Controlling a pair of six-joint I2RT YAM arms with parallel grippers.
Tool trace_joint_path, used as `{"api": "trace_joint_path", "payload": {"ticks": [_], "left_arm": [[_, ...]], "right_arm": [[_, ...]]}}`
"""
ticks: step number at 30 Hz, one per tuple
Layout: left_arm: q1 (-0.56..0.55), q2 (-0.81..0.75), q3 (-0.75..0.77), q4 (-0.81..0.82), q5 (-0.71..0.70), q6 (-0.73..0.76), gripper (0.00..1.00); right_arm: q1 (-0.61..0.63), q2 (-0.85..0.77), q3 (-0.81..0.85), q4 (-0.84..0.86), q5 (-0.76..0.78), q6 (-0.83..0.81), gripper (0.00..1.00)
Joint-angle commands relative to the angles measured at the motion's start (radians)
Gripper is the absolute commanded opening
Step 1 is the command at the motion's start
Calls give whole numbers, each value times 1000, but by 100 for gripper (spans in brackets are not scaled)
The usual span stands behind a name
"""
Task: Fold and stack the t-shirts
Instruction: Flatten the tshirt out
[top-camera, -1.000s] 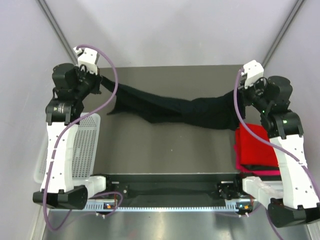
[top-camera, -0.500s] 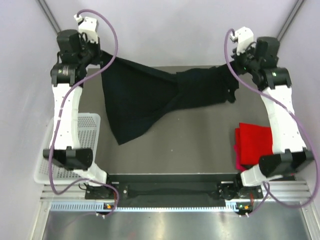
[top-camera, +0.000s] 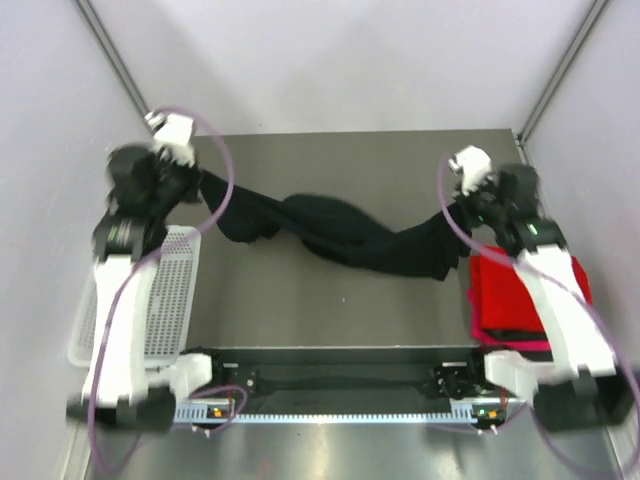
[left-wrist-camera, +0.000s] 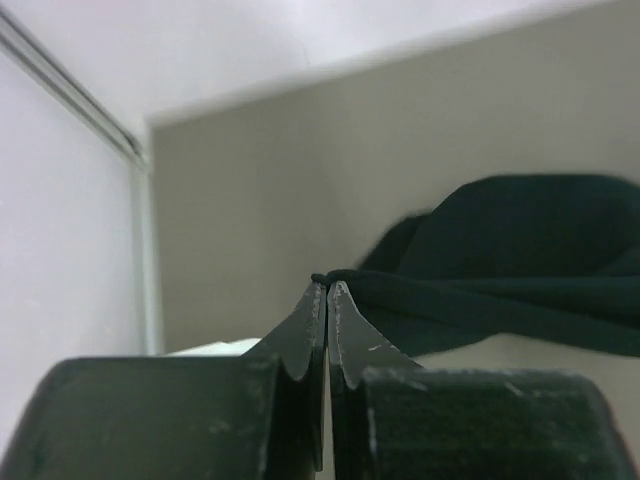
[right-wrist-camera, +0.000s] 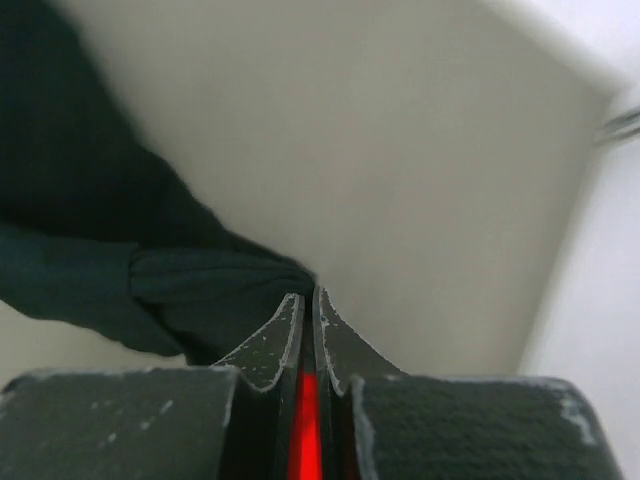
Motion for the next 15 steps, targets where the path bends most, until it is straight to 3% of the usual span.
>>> {"api": "trace_joint_path", "payload": {"ticks": [1,4,8,13,15], "left_arm": [[7,286,15,70,-15,9,0],[7,412,112,84,-46,22,0],[7,517,217,12,-49,35,0],[7,450,87,125,-15,-7,0],[7,494,141,108,-26,-14,0]], "right_arm": [[-10,253,78,128,-14,45,0],[-10,363,194,139,-17,81,0],[-7,340,201,188,-34,130,0],[-4,335,125,205,-34,134,0],[1,367,168,196,-28,128,0]]}}
